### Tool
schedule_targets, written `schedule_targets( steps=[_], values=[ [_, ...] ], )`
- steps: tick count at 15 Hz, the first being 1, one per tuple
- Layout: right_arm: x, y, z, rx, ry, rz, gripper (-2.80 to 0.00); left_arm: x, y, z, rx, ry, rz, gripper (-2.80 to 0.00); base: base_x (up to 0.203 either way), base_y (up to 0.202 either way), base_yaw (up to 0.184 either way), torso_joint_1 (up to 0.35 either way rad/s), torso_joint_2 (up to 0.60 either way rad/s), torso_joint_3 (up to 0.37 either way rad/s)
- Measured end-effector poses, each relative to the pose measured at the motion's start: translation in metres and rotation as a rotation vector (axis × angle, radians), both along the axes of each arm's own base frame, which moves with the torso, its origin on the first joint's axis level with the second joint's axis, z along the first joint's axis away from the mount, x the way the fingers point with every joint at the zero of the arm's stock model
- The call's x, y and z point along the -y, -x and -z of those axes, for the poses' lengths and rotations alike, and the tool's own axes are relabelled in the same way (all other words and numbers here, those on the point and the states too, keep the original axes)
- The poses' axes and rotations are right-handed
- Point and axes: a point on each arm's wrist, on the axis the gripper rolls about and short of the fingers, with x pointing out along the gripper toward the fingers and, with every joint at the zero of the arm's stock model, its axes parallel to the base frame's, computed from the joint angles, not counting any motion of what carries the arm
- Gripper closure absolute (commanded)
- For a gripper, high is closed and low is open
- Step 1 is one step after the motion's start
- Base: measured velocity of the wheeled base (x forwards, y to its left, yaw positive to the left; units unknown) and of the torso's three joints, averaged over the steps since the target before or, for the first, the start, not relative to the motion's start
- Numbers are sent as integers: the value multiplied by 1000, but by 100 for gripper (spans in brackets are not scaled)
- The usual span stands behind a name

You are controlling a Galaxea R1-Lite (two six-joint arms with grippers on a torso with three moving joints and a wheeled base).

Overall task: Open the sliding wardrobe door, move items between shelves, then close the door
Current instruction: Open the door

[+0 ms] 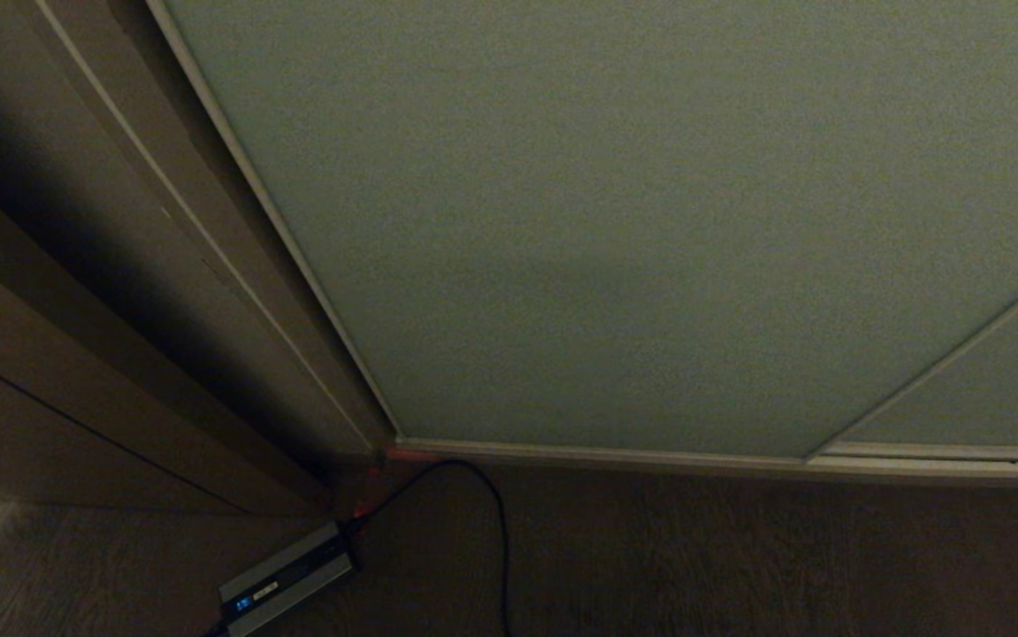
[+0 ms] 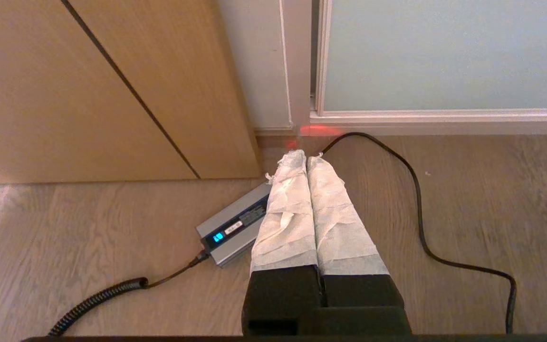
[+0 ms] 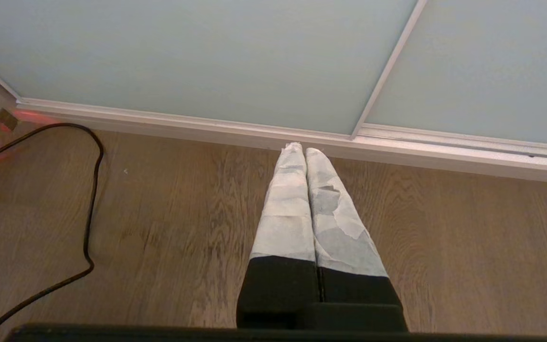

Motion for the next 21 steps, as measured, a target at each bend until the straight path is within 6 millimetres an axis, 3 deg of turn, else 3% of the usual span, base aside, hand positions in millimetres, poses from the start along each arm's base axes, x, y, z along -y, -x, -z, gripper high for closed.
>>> schedule_targets(
  steps=[16,19,21],
  values=[
    [0,0,0,0,0,0,0,0,0,-2,18,-51,9,0,0,0,0,0,0,0],
    [0,0,0,0,0,0,0,0,10,-35,126,-54,5,0,0,0,0,0,0,0],
    [0,0,0,0,0,0,0,0,21,-77,223,-53,3,0,0,0,0,0,0,0]
  ],
)
